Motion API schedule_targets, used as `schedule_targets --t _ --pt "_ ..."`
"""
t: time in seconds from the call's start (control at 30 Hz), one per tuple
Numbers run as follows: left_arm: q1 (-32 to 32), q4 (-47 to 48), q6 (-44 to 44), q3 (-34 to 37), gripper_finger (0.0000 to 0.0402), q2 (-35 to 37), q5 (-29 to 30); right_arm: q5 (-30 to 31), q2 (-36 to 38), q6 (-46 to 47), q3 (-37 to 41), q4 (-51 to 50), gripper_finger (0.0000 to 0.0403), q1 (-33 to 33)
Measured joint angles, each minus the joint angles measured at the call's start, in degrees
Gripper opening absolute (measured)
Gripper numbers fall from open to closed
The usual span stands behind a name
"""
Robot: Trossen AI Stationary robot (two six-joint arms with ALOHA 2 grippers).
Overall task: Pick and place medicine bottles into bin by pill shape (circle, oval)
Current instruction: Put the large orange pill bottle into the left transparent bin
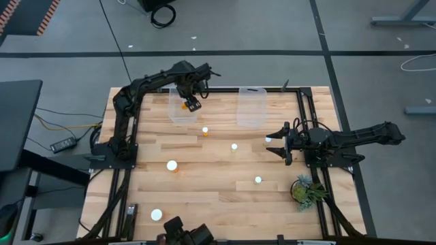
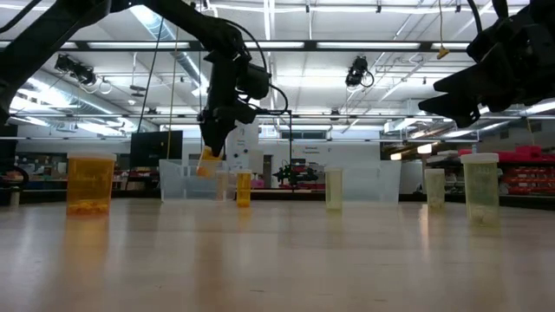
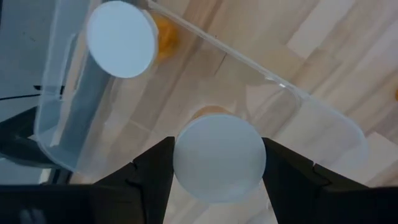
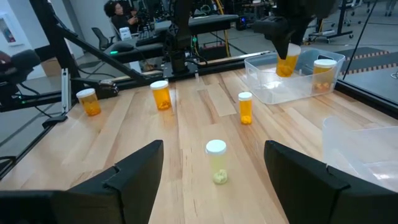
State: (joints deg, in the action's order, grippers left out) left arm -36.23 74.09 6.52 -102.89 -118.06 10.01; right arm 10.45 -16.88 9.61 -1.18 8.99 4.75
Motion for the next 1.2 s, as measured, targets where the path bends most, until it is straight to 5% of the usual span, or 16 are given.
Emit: schedule_targets --t 0.37,1.2 --pt "0.1 -6.5 -1.2 7.6 0.0219 0.0 -6.7 0.0 0.0 0.0 0.0 0.0 0.0284 0.0" --pt "2.0 -9.9 -3.1 8.9 0.0223 2.8 -7.3 0.0 0.0 0.0 0.0 0.0 0.0284 0.0"
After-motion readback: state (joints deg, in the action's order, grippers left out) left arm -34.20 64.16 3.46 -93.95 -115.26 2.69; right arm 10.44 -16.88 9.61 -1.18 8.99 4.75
